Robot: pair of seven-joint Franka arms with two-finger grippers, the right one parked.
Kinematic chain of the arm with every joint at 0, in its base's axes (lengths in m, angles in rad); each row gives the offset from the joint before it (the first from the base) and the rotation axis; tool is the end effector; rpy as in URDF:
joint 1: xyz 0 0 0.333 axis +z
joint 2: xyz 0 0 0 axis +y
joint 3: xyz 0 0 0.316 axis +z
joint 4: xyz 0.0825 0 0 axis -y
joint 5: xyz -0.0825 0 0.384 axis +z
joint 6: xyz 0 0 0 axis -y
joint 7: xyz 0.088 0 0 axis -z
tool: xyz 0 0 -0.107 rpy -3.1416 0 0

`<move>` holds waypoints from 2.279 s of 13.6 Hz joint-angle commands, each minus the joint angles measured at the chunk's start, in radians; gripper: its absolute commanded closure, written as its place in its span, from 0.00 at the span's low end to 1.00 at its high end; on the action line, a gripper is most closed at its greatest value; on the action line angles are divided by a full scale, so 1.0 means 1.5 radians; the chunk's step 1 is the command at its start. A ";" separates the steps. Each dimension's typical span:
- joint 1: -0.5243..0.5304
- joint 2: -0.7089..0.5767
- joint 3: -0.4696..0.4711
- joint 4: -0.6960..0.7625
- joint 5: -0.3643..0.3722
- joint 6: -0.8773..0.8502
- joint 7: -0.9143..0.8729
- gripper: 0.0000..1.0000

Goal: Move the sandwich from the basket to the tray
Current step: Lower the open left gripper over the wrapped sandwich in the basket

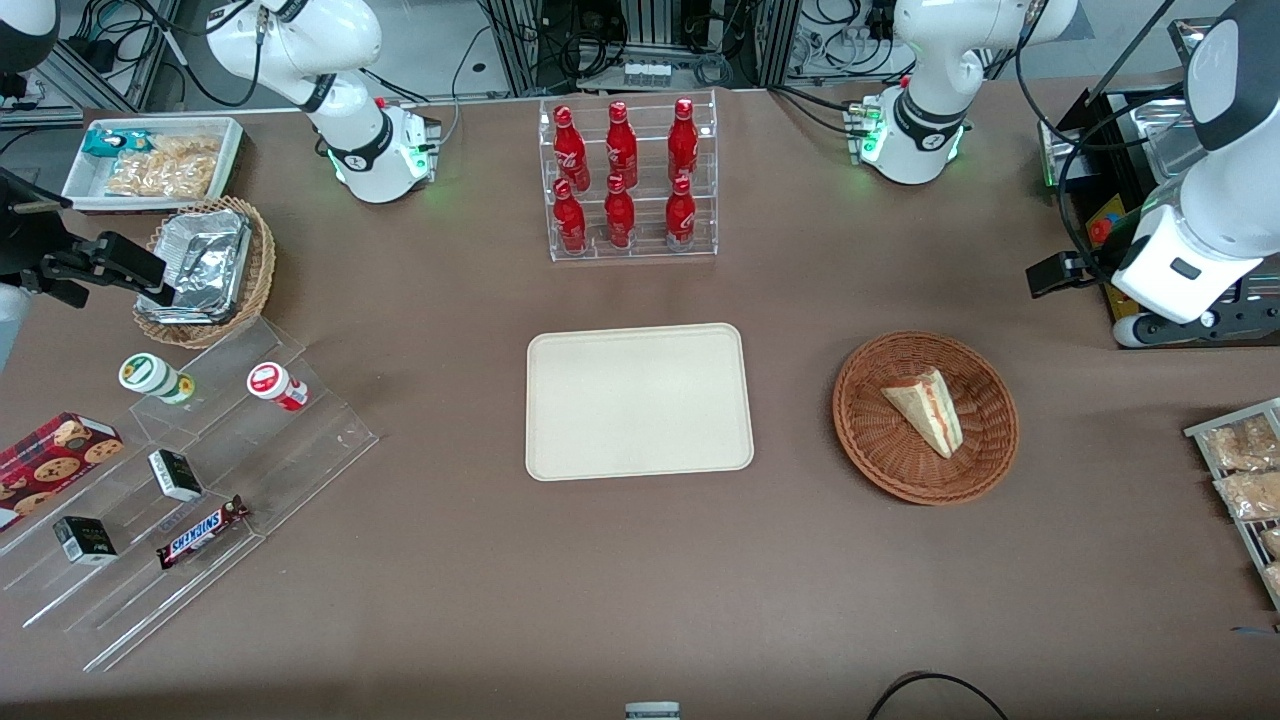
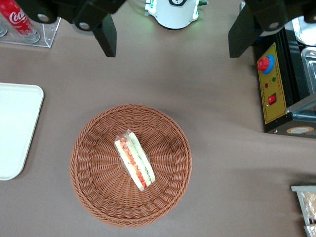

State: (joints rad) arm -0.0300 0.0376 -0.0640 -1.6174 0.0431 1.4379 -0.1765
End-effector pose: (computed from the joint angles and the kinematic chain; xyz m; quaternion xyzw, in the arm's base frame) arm 0.5449 -0.0457 0.5723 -0.9931 -0.0414 0.1045 0.0348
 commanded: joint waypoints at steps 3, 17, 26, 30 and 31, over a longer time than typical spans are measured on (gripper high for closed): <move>-0.007 0.004 0.004 0.005 -0.009 -0.009 0.047 0.00; -0.022 0.015 0.002 -0.287 -0.009 0.329 0.030 0.00; -0.050 0.051 -0.010 -0.375 -0.005 0.510 -0.286 0.00; -0.050 0.080 -0.010 -0.376 -0.006 0.550 -0.402 0.00; -0.049 0.089 -0.010 -0.377 -0.008 0.561 -0.421 0.00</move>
State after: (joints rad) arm -0.0979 0.1587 -0.0822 -2.1736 0.0387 2.2427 -0.7411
